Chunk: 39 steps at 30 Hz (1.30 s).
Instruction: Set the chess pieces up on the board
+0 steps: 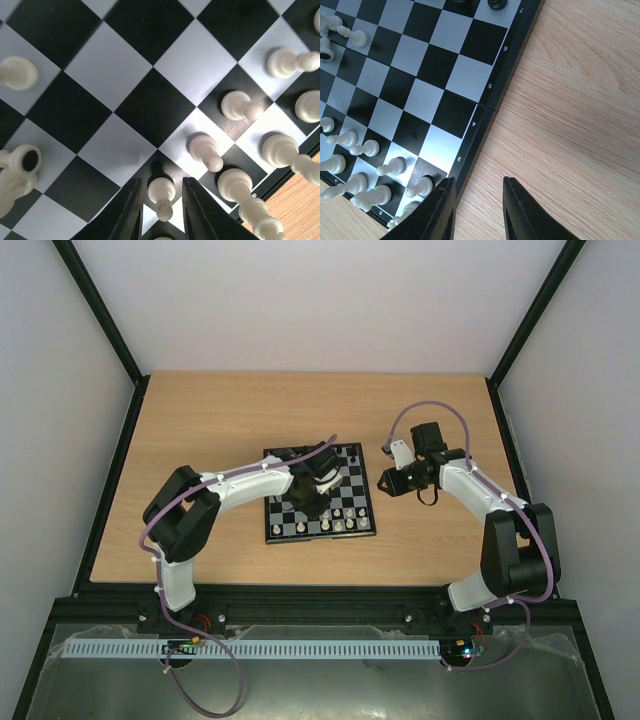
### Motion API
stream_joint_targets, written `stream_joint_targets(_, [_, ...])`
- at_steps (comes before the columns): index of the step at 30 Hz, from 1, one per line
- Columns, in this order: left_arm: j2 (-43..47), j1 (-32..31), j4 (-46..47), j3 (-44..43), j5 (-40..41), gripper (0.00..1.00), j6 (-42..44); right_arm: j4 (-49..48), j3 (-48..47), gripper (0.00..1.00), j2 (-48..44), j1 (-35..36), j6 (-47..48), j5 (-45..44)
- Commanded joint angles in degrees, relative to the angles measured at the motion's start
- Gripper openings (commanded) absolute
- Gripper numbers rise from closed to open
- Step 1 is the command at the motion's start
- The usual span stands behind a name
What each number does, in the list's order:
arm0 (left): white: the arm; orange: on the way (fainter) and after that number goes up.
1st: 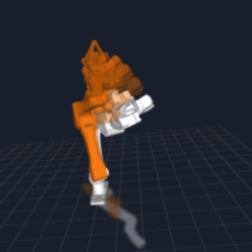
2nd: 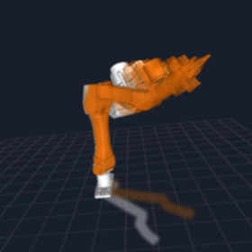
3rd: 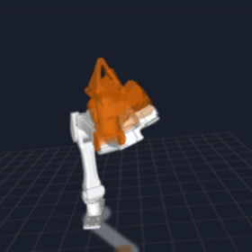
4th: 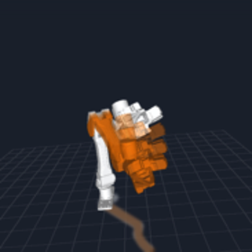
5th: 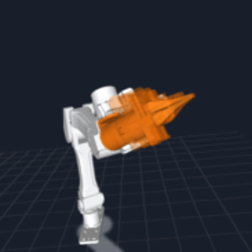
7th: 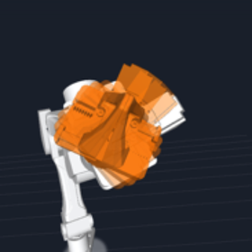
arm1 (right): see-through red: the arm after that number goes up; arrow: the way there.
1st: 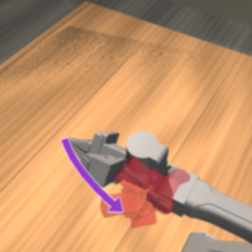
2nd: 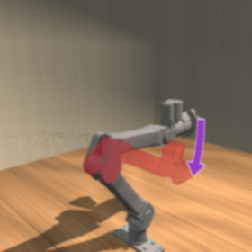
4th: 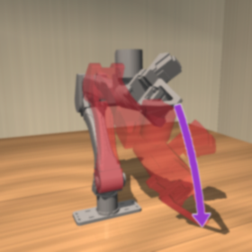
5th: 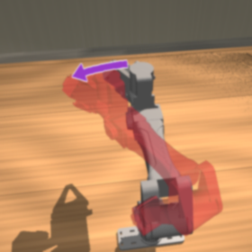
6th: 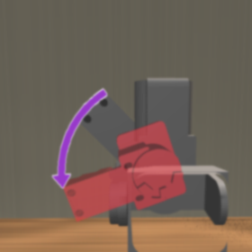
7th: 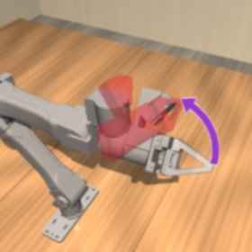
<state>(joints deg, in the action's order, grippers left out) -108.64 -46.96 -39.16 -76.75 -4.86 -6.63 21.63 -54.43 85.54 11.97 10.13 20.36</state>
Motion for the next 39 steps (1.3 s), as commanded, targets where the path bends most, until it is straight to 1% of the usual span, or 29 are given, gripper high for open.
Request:
stream_joint_targets(1, [2.28,0.89,-1.32,-3.04,1.96,0.23,-0.13,2.54,-0.12,0.28,0.6,-0.14,0.75,0.73])
stream_joint_targets(7, [1.41,2.34,-0.45,-5.88,6.45,0.26,-1.45,2.54,-0.13,0.28,0.62,-0.17,0.79,0.67])
stream_joint_targets(10, [-0.57,2.49,-0.69,-8.14,10.38,0.28,-2.34,2.56,-0.17,0.28,0.6,-0.21,0.78,0.74])
stream_joint_targets(13, [-2.93,2.73,-1.09,-10.24,12.59,0.28,-2.7,2.57,-0.1,0.28,0.6,-0.21,0.81,0.73])
stream_joint_targets(19, [-6.18,3.27,-0.93,-12.64,16.25,0.34,-3.58,2.55,-0.13,0.28,0.66,-0.2,0.86,0.65])
stream_joint_targets(23, [-7.76,4.1,-0.76,-13.11,15.74,0.34,-3.58,2.54,-0.11,0.28,0.84,-0.24,0.94,0.65])
stream_joint_targets(28, [-9.56,4.42,-0.28,-13.15,13.39,0.31,-3.13,2.63,-0.09,0.28,1.2,-0.2,1.12,0.65])
stream_joint_targets(39, [-10.91,4.42,0.97,-13.17,11.39,0.15,-2.21,2.67,-0.13,0.28,1.39,-0.21,1.21,0.65])
